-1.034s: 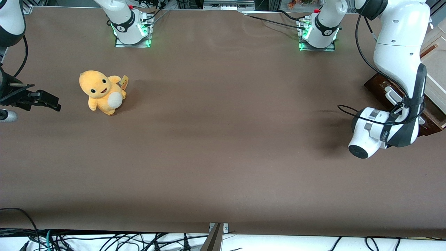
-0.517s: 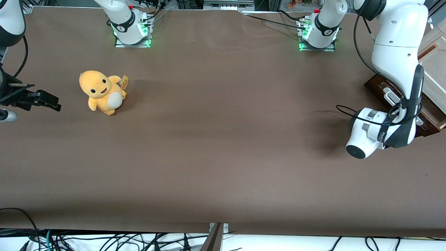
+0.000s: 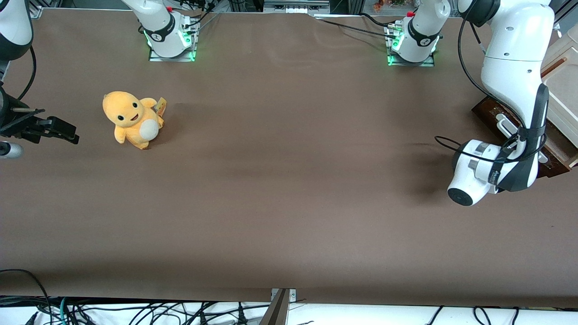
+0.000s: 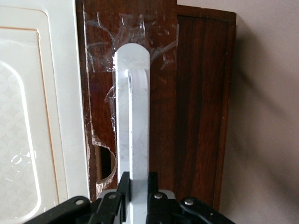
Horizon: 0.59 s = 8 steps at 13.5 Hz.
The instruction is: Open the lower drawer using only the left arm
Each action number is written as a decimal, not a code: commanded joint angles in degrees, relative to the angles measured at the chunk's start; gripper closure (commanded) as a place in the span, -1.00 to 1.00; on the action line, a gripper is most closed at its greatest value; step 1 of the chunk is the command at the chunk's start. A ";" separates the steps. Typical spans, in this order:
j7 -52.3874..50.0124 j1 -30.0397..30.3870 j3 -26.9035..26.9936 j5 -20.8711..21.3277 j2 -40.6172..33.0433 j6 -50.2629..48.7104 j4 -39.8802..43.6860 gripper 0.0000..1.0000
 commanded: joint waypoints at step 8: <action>7.38 -0.67 -0.69 -1.00 -1.06 -1.18 3.09 -1.00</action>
